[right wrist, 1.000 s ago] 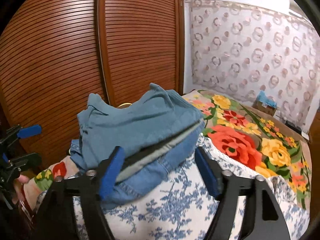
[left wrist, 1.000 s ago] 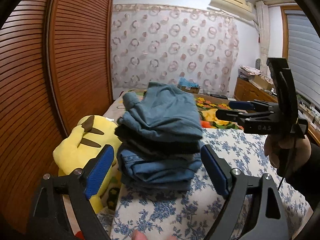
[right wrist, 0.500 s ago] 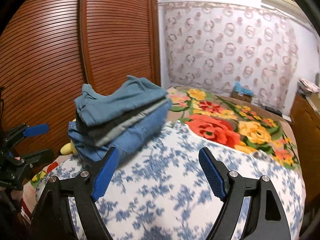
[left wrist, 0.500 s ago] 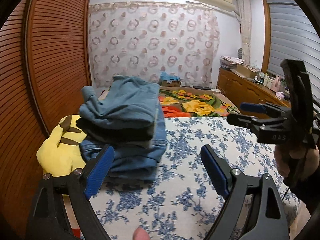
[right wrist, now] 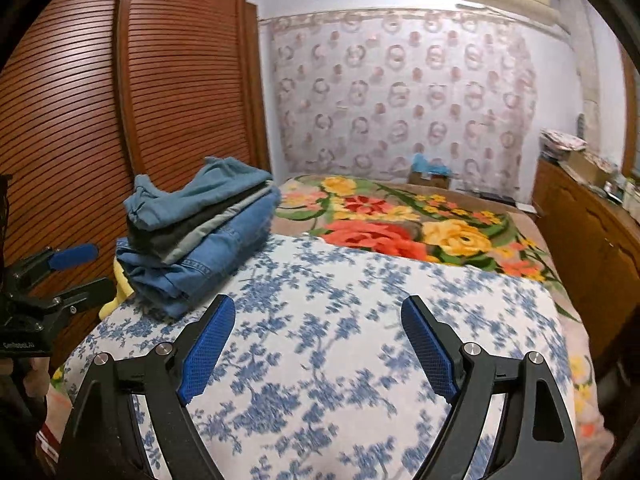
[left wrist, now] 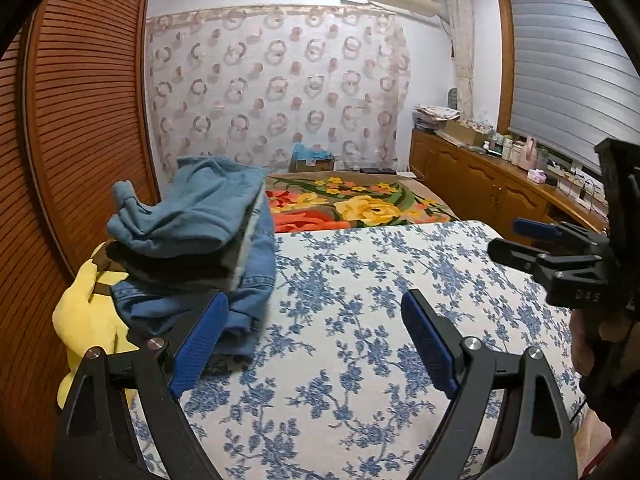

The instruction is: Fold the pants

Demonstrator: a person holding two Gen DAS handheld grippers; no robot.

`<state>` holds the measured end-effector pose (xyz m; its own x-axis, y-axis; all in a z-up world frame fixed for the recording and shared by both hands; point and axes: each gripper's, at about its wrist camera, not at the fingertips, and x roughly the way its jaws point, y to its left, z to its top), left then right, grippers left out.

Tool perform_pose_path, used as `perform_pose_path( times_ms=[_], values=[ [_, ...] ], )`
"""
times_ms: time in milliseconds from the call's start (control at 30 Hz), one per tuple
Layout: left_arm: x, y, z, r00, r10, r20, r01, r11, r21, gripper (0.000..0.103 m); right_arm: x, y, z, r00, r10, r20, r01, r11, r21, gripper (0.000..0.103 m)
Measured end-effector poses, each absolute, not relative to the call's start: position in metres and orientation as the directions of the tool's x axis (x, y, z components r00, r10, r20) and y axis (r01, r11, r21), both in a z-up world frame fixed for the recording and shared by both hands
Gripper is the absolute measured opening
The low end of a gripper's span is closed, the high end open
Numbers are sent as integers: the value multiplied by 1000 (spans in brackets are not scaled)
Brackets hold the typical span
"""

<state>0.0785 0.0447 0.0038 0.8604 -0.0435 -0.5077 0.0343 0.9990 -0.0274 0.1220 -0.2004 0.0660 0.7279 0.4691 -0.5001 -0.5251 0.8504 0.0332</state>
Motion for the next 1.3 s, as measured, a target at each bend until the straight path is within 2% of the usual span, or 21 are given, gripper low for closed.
perform_pose_path(
  times_ms=[300,600,1300],
  values=[
    [74,15,-2,837,-67,-543,60,998,-31,89,79,-213,71,779,386,-495,-422,906,43,86],
    [68,-5,11,839,-84,-538,66,996,-51,89,52,-217,85,806,348,-479,-372,927,47,86],
    [31,-27,72,900,-82,-428,84,996,-13,89,4,-224,98,881,295,-369,-302,952,41,86]
  ],
)
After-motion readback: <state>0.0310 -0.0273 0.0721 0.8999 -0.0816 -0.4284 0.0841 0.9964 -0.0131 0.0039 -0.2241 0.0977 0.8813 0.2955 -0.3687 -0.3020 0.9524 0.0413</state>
